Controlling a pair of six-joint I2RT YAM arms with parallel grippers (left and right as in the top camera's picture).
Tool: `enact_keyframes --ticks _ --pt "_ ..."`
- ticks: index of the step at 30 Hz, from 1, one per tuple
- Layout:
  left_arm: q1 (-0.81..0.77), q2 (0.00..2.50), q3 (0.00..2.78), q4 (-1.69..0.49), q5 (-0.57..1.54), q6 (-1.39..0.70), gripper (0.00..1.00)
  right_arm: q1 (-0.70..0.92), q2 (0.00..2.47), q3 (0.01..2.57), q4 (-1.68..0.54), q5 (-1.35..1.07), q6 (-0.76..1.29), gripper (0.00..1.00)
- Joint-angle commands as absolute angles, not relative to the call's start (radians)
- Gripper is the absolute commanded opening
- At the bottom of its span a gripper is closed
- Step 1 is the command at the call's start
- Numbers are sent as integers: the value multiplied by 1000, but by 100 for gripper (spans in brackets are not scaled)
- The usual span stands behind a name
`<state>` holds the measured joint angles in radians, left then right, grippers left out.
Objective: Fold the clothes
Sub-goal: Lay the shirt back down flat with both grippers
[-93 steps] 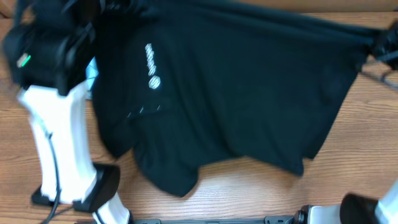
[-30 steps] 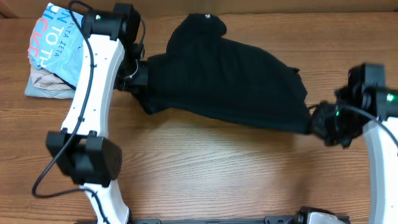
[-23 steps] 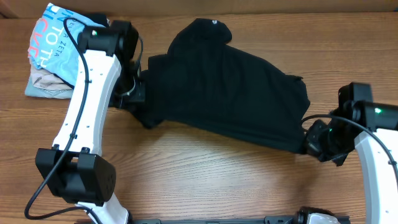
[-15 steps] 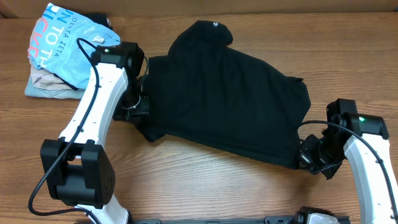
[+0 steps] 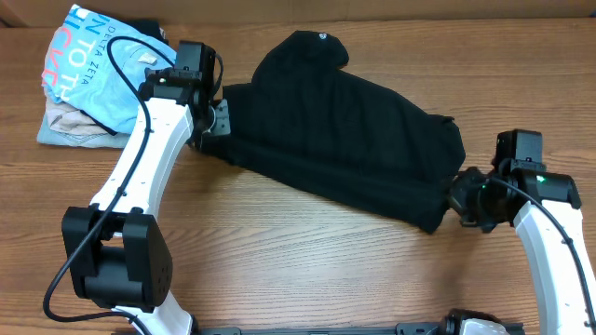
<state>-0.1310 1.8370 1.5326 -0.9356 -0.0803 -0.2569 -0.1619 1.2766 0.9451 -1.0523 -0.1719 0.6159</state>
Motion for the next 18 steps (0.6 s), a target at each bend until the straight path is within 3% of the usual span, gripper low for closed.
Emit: enact_keyframes --ticks 1,6,9,14,16,18 --pt "-138 1811 1507 -881 -113 -270 4 -163 1293 948 -999 -119 621 4" --pt "-138 1829 1507 -817 -111 -270 5 -163 1362 948 -929 -113 611 4" --pt "-138 1850 1507 -797 -111 -270 15 -163 1421 948 -887 -113 598 4" --pt "-138 1894 1507 -743 -111 -269 50 -163 1520 948 -828 -113 599 4" --pt "-138 1911 1507 -721 -111 -269 70 -163 1552 948 -810 -113 598 11" --pt "-138 1929 1507 -699 -111 -259 84 -163 1569 948 -793 -113 596 27"
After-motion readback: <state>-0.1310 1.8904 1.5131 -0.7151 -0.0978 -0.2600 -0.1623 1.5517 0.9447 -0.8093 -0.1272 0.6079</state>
